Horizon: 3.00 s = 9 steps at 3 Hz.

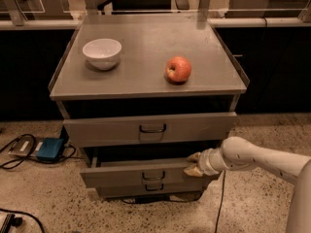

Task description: Open middle drawer

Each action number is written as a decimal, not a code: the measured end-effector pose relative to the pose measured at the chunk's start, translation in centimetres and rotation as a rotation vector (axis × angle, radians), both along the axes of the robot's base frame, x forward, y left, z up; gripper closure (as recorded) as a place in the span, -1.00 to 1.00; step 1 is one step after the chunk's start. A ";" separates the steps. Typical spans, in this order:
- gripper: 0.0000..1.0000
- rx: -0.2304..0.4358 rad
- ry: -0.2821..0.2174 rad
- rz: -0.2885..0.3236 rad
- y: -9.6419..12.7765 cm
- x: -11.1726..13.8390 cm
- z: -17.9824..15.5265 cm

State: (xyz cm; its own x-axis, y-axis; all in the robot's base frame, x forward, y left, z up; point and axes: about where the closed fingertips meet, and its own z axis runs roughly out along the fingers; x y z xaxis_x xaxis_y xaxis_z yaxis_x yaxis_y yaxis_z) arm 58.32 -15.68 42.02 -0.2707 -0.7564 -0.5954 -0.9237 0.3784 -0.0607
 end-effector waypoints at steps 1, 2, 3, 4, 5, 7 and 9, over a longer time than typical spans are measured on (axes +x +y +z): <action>1.00 -0.001 0.001 -0.001 -0.1 -0.2 0.2; 1.00 -0.003 0.021 -0.005 -1.0 -2.4 0.5; 1.00 -0.003 0.022 -0.005 -1.1 -2.8 0.5; 0.47 -0.003 0.022 -0.005 -1.1 -2.8 0.5; 0.00 -0.003 0.022 -0.005 -1.1 -2.8 0.5; -0.92 -0.003 0.022 -0.005 -1.1 -2.8 0.5; -0.63 -0.003 0.022 -0.005 -1.1 -2.8 0.5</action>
Offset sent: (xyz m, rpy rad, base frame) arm -0.3797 -0.1522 0.0641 -0.0429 0.3162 -0.0673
